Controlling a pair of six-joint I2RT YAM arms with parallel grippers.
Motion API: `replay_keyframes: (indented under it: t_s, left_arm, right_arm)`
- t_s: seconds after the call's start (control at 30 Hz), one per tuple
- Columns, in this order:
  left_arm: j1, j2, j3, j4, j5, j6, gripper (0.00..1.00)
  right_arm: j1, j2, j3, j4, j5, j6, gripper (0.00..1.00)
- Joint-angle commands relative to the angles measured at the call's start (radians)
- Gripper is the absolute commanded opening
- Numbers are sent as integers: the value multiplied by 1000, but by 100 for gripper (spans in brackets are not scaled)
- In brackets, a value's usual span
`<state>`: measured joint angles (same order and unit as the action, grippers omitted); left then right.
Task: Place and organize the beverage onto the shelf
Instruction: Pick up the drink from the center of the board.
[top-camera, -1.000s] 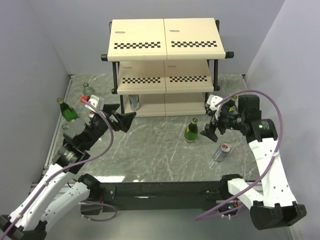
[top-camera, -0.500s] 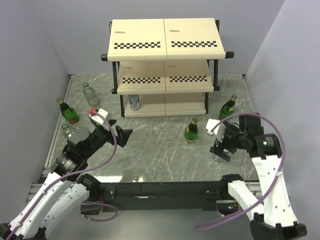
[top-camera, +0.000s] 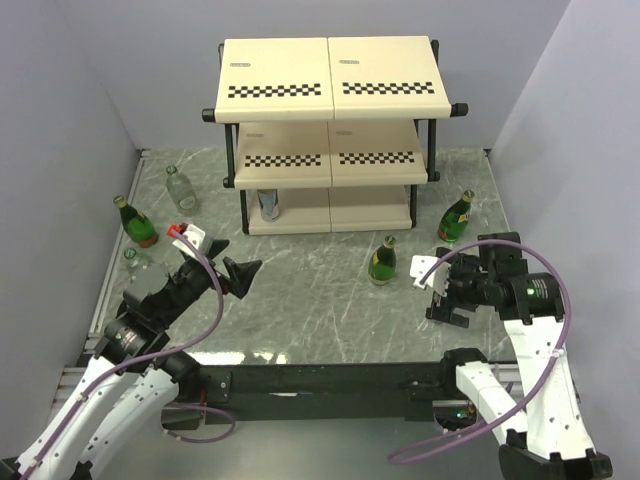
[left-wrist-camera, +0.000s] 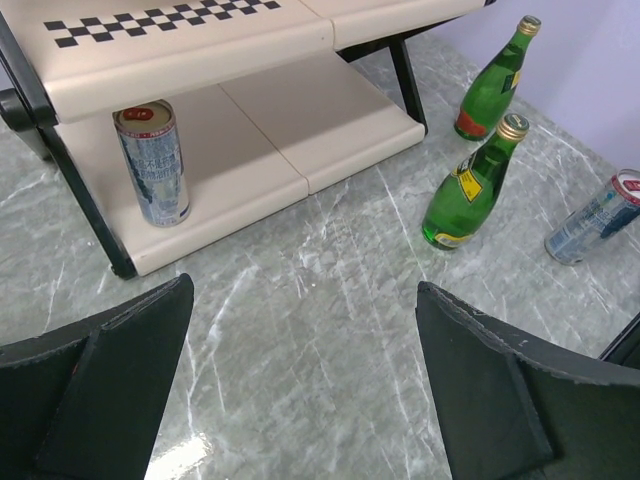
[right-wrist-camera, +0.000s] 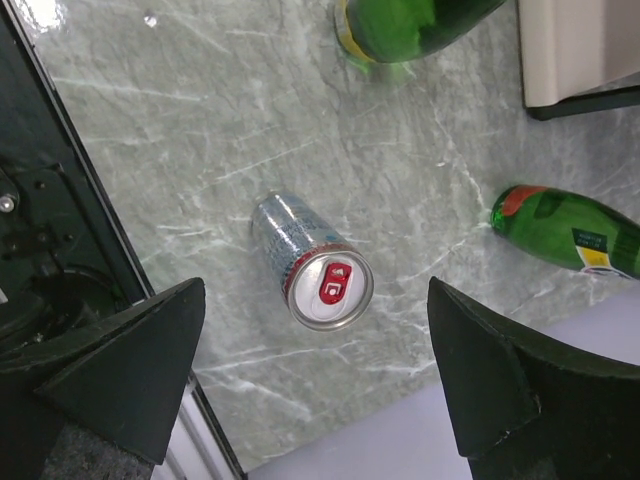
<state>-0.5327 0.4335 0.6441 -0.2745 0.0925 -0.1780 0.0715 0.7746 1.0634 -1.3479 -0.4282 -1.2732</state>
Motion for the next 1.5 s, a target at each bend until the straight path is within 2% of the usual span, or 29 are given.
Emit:
replay_keyframes:
  t_s: [0.0,0.2,0.4,0.73,1.03,1.27,1.47]
  left_arm:
    - [-1,-12,0,35,19,3,99]
    - [-1,-15,-1,38,32,2,100]
    - [-1,-16,-1,40,39,-3,100]
    - [-1,-18,-1,38,38,-3,99]
    - [-1,-10,-3,40,36,-2,100]
    - [-1,-6,-4,43,46,-2,99]
    - [-1,-12,-6,44,53,0,100]
  right_arm:
    - [-10,40,-2,-96,35,-43,98]
    - [-44,117,-20,-47,117,-3,96]
    - [-151,204,-3,-48,74,-41,95]
    - [-160,238,-118,65,91,-8,95]
    - [-171,259,-144,145,112,12,93]
    - [-176,261,-178,184,108,15,88]
    - [-177,250,-180,187,94,17,78]
